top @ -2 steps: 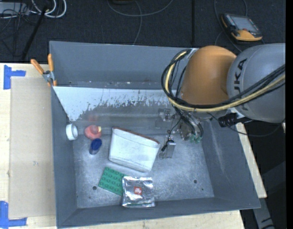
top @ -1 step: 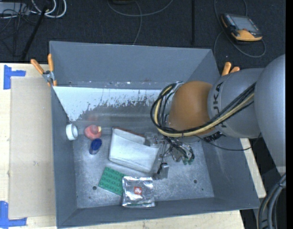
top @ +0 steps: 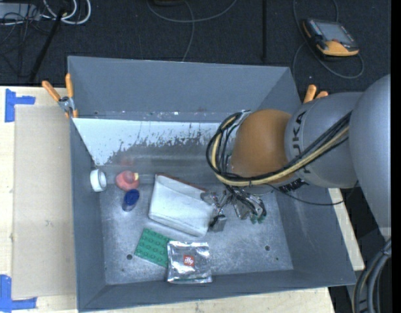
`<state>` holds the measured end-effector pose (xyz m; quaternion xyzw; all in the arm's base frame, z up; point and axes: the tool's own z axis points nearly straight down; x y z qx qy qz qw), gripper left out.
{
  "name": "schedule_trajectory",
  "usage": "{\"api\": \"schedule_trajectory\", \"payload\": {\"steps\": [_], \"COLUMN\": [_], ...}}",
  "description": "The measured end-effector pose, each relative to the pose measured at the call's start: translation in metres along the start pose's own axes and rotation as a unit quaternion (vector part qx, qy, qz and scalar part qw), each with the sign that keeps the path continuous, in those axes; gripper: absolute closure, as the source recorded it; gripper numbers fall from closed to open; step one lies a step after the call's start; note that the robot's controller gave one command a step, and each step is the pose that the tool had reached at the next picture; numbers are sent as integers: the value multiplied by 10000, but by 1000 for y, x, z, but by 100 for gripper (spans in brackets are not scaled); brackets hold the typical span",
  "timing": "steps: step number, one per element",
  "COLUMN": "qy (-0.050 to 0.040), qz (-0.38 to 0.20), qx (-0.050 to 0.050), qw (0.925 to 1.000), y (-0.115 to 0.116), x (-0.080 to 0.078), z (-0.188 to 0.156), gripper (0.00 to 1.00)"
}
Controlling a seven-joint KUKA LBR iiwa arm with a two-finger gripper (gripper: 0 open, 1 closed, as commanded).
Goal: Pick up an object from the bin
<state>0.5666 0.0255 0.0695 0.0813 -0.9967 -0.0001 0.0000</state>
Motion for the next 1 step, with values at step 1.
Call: {"api": "schedule_trajectory", "payload": {"steps": [1], "qy": [-40], "qz": [59], "qx": [7], "qw": [10000], "y": [-6], "x": [-1], "z": [-160], "gripper": [100]}}
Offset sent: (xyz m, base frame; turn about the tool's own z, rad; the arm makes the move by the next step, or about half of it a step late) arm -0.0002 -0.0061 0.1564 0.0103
